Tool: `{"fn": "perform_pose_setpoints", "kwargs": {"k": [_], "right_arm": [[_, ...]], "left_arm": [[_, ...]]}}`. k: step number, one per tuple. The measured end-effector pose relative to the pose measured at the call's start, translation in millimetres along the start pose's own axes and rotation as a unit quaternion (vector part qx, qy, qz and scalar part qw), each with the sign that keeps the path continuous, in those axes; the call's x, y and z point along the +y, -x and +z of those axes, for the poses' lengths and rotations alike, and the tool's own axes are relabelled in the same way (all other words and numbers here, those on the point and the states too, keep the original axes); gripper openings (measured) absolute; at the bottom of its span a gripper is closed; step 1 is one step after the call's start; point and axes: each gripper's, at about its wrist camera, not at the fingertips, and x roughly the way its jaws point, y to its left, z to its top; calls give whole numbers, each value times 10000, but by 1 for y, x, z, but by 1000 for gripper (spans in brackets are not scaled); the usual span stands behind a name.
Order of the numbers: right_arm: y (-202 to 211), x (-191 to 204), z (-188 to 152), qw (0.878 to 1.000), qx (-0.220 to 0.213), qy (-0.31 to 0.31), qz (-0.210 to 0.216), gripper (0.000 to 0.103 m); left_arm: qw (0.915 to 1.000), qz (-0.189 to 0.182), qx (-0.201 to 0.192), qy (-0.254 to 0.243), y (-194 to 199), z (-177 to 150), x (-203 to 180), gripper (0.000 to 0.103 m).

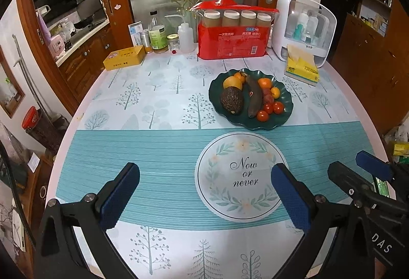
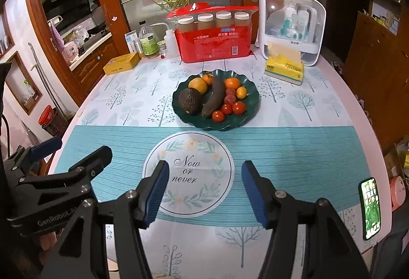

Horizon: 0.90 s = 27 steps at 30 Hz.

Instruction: Organize fruits

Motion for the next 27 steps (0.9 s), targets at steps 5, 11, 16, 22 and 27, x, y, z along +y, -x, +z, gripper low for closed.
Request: {"fn": "perform_pose_setpoints", "kwargs": {"k": [5, 11, 16, 22, 27], "right_arm": [[0, -1, 1, 10000, -5, -44, -7, 60], [-1, 0, -2, 10000, 36, -59, -37, 60], [-3, 2, -3, 9999, 64, -60, -49, 60], [-6, 3, -6, 9999, 93, -75, -45, 60], [-10, 5, -8, 9999, 134, -98, -34, 59]], "left_arm": [[10000, -47, 74, -6, -4, -2, -1, 102], [9999, -52, 155, -30, -8, -4, 0, 102], [9998, -52, 186, -45, -10, -6, 1, 102], [9997, -51, 219, -55, -12, -7, 5, 102], [9996, -55, 255, -56, -14, -8, 7, 102]]}}
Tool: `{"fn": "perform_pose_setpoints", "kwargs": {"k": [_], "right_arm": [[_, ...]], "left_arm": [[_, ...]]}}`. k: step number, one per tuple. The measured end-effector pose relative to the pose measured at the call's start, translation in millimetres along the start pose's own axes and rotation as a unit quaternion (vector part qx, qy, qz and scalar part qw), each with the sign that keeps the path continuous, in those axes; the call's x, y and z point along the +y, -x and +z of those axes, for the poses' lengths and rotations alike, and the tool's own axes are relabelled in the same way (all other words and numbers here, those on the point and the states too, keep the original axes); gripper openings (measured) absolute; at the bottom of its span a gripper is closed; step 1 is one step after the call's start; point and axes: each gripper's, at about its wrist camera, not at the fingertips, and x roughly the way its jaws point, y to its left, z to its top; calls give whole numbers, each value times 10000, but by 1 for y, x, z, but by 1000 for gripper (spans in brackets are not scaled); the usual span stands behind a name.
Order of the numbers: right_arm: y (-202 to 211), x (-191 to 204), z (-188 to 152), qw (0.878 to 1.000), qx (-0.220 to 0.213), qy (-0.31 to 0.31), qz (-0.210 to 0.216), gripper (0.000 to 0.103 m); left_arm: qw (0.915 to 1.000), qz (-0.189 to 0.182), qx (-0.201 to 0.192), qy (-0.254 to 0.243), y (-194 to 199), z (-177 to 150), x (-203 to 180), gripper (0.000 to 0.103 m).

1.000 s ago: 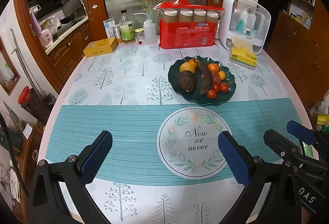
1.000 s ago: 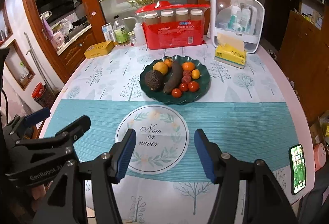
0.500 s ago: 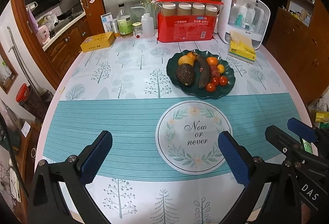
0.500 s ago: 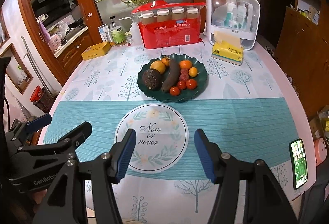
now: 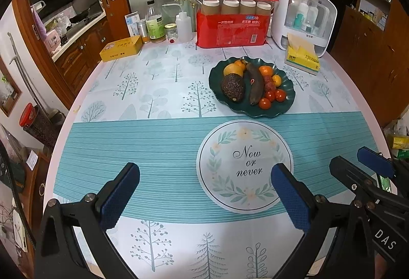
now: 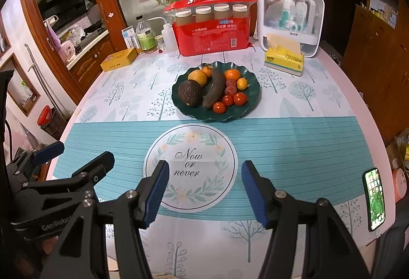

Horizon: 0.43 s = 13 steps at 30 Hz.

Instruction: Organize fruits

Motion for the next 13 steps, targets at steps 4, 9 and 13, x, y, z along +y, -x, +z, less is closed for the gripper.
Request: {"fn": "perform_pose_setpoints", "kwargs": {"k": [4, 9, 13], "right_arm": [[-1, 1, -1, 10000, 15, -8, 3, 59], [-1, 1, -1, 10000, 11, -4, 3, 59], [-2, 2, -1, 10000, 12, -6, -4, 59]], "left_arm": [[10000, 1, 13, -6, -1, -1, 1, 102], [10000, -2, 17, -5, -2, -1, 2, 102], [10000, -12, 12, -7, -3, -1, 3, 102]]}}
